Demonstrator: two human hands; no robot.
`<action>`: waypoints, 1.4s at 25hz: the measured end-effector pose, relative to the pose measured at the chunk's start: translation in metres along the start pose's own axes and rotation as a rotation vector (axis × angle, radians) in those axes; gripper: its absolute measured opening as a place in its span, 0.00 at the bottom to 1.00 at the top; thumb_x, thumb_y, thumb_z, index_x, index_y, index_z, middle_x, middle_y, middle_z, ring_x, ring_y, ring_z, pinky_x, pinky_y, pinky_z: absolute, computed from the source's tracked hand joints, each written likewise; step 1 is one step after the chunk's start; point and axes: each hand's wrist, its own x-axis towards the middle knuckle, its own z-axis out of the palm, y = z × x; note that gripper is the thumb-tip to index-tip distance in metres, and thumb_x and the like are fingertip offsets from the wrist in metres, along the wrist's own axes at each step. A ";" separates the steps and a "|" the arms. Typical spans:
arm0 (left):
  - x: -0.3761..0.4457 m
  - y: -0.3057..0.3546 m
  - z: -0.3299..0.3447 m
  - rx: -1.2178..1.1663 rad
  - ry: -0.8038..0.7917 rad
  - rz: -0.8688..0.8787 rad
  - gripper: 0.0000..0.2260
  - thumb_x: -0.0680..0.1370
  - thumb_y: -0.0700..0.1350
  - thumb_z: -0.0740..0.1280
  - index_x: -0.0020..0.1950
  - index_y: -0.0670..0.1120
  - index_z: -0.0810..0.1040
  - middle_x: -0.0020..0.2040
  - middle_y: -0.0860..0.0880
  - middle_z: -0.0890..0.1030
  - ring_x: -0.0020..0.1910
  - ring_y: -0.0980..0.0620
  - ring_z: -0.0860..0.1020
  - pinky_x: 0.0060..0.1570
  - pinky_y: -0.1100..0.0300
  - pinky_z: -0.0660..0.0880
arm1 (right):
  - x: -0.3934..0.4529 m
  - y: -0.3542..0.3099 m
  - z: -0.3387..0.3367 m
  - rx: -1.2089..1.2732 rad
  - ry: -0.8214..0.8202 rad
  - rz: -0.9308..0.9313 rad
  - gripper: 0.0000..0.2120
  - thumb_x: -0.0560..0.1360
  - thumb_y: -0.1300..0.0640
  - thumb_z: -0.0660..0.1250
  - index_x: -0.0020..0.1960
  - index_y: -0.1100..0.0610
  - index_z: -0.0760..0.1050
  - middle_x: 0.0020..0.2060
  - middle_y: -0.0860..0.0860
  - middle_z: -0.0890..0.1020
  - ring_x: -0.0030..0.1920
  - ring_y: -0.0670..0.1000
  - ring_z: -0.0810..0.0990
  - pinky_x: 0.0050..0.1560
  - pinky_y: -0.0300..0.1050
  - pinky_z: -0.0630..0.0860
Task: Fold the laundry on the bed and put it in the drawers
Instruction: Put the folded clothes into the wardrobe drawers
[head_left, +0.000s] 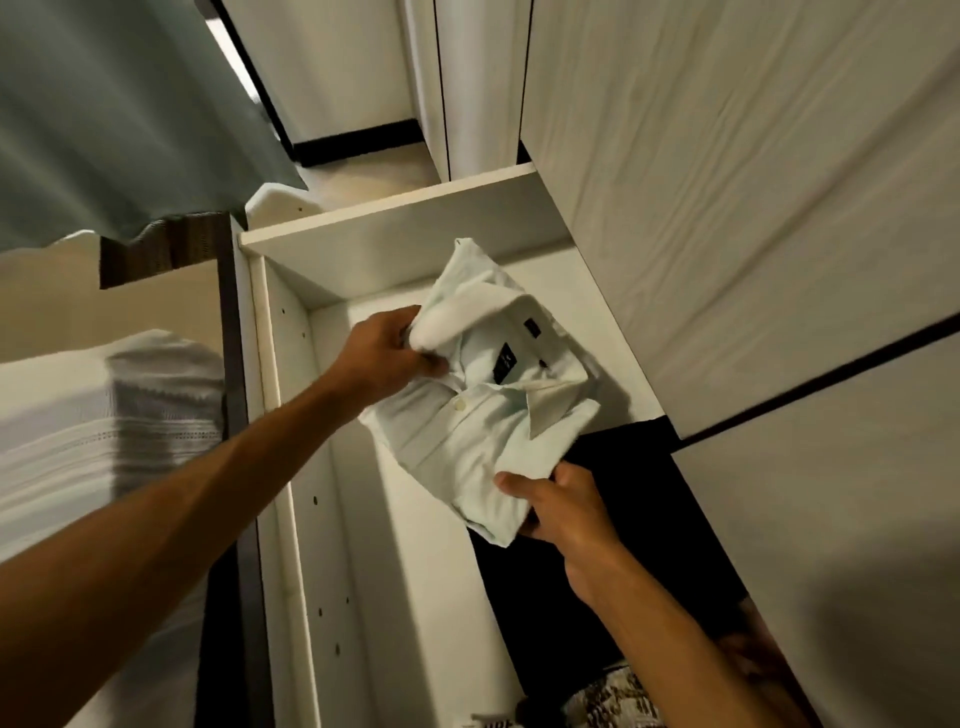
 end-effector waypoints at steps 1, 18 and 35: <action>0.008 0.004 0.004 0.051 -0.027 0.026 0.24 0.64 0.49 0.80 0.59 0.50 0.84 0.52 0.48 0.85 0.55 0.44 0.80 0.59 0.47 0.77 | 0.001 0.006 0.002 0.030 0.001 0.021 0.12 0.73 0.64 0.78 0.55 0.54 0.83 0.49 0.51 0.88 0.49 0.54 0.88 0.49 0.56 0.86; 0.129 0.033 0.029 0.054 -0.135 0.188 0.16 0.72 0.43 0.78 0.58 0.48 0.82 0.51 0.50 0.82 0.52 0.49 0.78 0.46 0.58 0.72 | 0.092 -0.039 0.006 0.125 0.443 0.014 0.06 0.76 0.68 0.73 0.51 0.60 0.82 0.45 0.54 0.86 0.44 0.55 0.83 0.47 0.50 0.82; 0.107 -0.078 0.136 -0.433 -0.252 -0.383 0.35 0.72 0.53 0.80 0.71 0.47 0.65 0.63 0.46 0.78 0.63 0.42 0.79 0.56 0.47 0.81 | 0.166 -0.075 -0.029 -1.415 0.705 -0.364 0.39 0.75 0.59 0.71 0.81 0.60 0.56 0.76 0.64 0.64 0.73 0.66 0.68 0.68 0.62 0.70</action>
